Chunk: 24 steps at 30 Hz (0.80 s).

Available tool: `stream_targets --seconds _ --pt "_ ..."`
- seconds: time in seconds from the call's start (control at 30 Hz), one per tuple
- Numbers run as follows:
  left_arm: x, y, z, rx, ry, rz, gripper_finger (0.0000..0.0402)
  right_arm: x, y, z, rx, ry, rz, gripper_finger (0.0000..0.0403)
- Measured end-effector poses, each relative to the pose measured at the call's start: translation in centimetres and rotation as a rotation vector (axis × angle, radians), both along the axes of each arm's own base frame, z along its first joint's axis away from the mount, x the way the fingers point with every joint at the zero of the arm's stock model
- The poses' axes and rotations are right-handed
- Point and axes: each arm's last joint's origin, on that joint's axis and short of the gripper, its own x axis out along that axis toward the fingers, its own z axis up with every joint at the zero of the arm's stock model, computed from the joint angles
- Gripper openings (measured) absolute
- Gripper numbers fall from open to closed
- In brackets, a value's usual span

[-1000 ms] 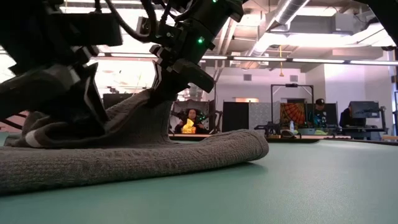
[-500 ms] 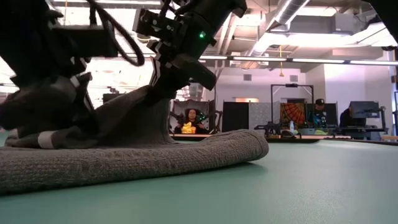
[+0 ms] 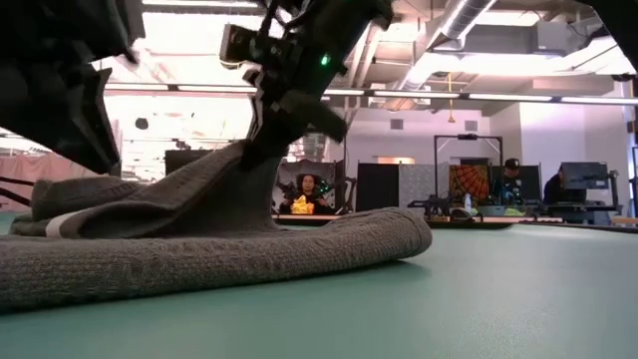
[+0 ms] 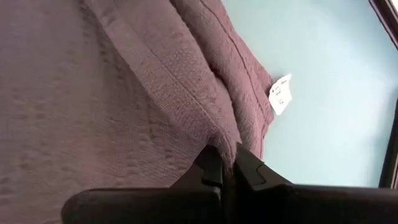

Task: Roll towel into tight, uniform cylinder
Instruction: Roll the gray towel

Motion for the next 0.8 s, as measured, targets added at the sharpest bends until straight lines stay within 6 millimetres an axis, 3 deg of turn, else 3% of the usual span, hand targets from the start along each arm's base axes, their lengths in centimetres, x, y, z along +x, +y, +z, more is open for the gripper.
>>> stream_targets --seconds 0.23,0.5,0.8 --pt "0.2 0.0 0.2 0.044 -0.017 -0.043 0.0091 -1.7 0.3 3.3 0.005 -0.021 -0.006 0.002" --pt "1.0 -0.5 2.7 0.063 -0.224 -0.08 0.0097 -3.3 -3.3 7.0 0.058 -0.08 -0.12 0.002" --pt "2.4 -1.5 0.8 -0.004 -0.242 -0.271 0.0186 -5.2 -7.7 9.6 0.251 -0.108 -0.223 0.002"
